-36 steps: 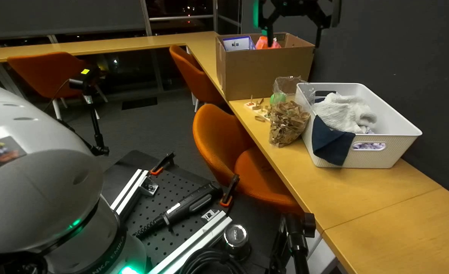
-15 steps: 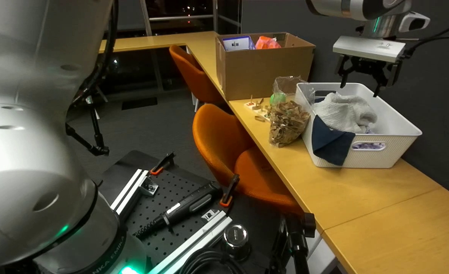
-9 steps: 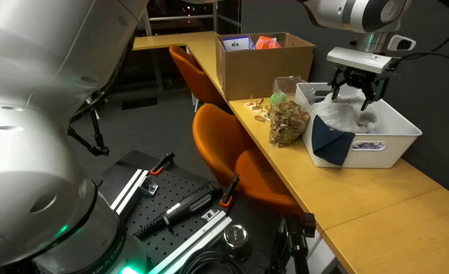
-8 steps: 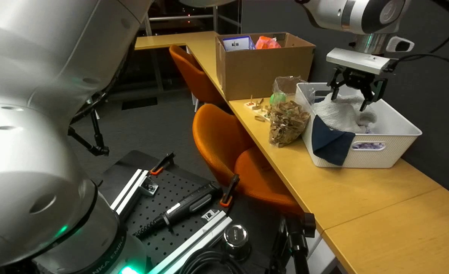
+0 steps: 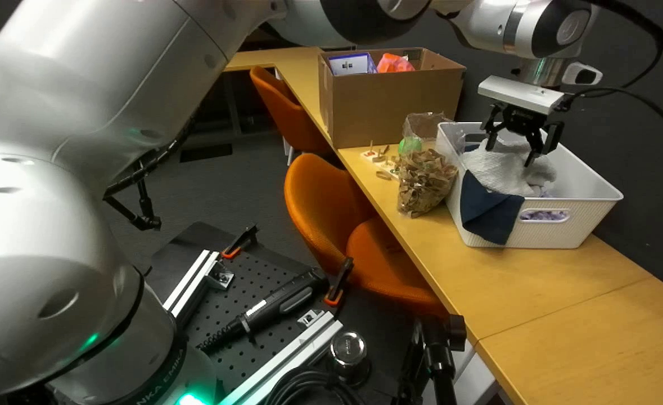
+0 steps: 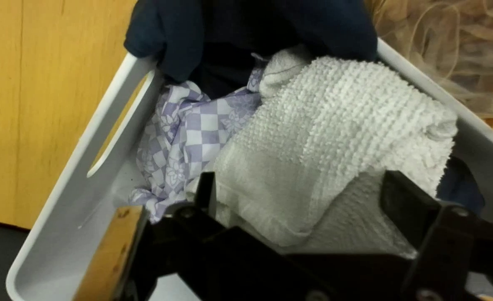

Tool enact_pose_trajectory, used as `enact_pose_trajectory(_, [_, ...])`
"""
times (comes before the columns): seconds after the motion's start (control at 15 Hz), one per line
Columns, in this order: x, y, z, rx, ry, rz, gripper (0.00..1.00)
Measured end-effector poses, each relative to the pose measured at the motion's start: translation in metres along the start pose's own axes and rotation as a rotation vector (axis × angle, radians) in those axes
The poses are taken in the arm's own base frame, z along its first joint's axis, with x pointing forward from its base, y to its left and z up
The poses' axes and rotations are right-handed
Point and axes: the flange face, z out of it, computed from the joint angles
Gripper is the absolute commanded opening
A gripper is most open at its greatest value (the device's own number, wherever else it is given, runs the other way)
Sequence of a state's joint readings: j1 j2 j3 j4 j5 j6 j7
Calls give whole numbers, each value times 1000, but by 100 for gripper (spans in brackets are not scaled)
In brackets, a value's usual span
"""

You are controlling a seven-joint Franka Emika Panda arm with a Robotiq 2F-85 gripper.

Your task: Take the white towel and the other two pieces of clothing out of the basket and put it on the backrest of the chair

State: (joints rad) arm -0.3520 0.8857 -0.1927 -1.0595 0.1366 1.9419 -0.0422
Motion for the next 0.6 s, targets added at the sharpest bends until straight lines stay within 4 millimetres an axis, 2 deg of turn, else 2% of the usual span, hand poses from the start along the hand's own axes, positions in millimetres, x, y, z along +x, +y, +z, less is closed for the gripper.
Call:
enact_pose_trajectory(0.27, [4,1,11,-3,-28,20,42])
enact_pose_trajectory(0.6, [9,12,8,2,-11,37,5])
